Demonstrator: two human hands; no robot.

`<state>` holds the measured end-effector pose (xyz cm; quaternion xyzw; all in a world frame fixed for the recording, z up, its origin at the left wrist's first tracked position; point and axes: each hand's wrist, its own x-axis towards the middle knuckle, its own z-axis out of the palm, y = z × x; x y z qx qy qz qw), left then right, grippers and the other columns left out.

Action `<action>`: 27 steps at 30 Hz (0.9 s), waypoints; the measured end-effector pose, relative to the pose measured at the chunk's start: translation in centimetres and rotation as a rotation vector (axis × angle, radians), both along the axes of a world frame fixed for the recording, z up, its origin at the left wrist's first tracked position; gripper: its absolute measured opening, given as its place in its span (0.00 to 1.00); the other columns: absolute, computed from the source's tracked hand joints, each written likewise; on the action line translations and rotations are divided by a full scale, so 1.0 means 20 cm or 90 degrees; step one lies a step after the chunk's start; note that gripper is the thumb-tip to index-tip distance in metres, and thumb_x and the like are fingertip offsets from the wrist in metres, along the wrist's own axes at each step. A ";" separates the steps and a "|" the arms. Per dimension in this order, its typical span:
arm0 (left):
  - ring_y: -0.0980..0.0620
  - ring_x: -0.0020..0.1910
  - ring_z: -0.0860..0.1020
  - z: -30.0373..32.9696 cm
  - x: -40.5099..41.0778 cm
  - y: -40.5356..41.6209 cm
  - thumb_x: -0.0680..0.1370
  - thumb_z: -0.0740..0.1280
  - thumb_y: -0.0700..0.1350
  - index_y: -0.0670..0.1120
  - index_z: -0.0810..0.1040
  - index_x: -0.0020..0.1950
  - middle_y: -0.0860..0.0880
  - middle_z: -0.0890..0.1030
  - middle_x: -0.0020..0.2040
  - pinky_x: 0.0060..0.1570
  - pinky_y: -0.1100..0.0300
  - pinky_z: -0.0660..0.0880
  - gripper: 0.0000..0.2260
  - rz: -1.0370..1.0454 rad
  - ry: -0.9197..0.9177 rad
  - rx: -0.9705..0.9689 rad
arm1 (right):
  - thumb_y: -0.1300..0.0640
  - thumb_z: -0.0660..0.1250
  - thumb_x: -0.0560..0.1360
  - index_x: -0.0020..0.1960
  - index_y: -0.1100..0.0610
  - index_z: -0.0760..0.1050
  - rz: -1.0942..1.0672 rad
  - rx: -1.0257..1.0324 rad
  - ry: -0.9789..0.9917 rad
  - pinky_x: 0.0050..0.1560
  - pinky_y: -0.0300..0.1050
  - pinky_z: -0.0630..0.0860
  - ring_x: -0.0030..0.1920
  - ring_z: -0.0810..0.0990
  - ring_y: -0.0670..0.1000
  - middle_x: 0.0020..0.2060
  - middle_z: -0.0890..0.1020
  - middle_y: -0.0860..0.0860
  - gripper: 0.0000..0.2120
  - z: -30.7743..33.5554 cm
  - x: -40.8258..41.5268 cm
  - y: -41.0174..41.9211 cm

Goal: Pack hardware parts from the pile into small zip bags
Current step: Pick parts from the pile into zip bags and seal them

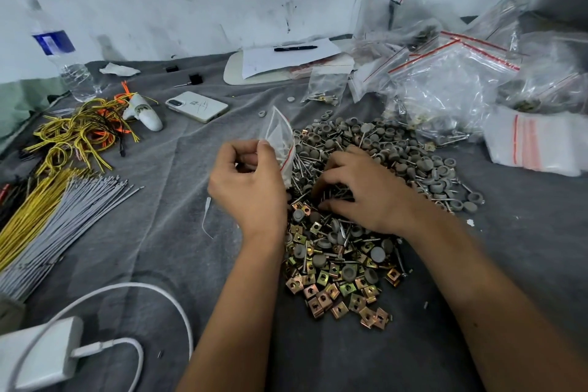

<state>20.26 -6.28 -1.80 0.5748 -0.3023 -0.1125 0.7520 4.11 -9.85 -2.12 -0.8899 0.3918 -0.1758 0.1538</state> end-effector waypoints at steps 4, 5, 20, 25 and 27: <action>0.57 0.31 0.73 0.00 -0.01 0.00 0.75 0.71 0.41 0.51 0.80 0.38 0.56 0.76 0.31 0.34 0.59 0.72 0.08 -0.016 -0.007 0.003 | 0.47 0.74 0.76 0.56 0.46 0.81 -0.007 -0.002 0.005 0.60 0.50 0.72 0.57 0.67 0.47 0.50 0.74 0.45 0.10 0.00 0.00 0.00; 0.57 0.31 0.73 0.00 -0.01 0.00 0.75 0.71 0.41 0.51 0.80 0.38 0.55 0.76 0.31 0.34 0.59 0.72 0.08 -0.018 -0.005 0.005 | 0.48 0.74 0.76 0.56 0.47 0.81 -0.009 -0.008 0.000 0.60 0.48 0.71 0.56 0.67 0.46 0.50 0.75 0.44 0.09 0.01 0.00 0.01; 0.59 0.30 0.72 0.01 -0.01 0.00 0.75 0.72 0.40 0.50 0.80 0.38 0.55 0.75 0.31 0.33 0.63 0.71 0.08 -0.018 0.001 0.002 | 0.61 0.68 0.79 0.52 0.53 0.77 -0.031 0.015 -0.180 0.50 0.50 0.80 0.47 0.81 0.46 0.45 0.82 0.46 0.05 0.02 0.01 0.05; 0.60 0.29 0.71 0.01 -0.01 0.00 0.75 0.71 0.40 0.50 0.80 0.37 0.57 0.74 0.29 0.33 0.64 0.70 0.08 -0.014 0.005 0.002 | 0.54 0.70 0.79 0.62 0.52 0.81 0.021 -0.061 -0.015 0.63 0.52 0.73 0.62 0.71 0.50 0.55 0.77 0.49 0.12 0.01 0.08 0.07; 0.59 0.29 0.72 0.00 -0.01 0.00 0.74 0.71 0.40 0.50 0.80 0.37 0.58 0.74 0.29 0.33 0.62 0.71 0.08 -0.016 0.009 0.006 | 0.47 0.68 0.80 0.64 0.48 0.80 0.011 -0.051 0.053 0.67 0.53 0.72 0.67 0.68 0.52 0.60 0.74 0.50 0.14 0.01 0.10 0.08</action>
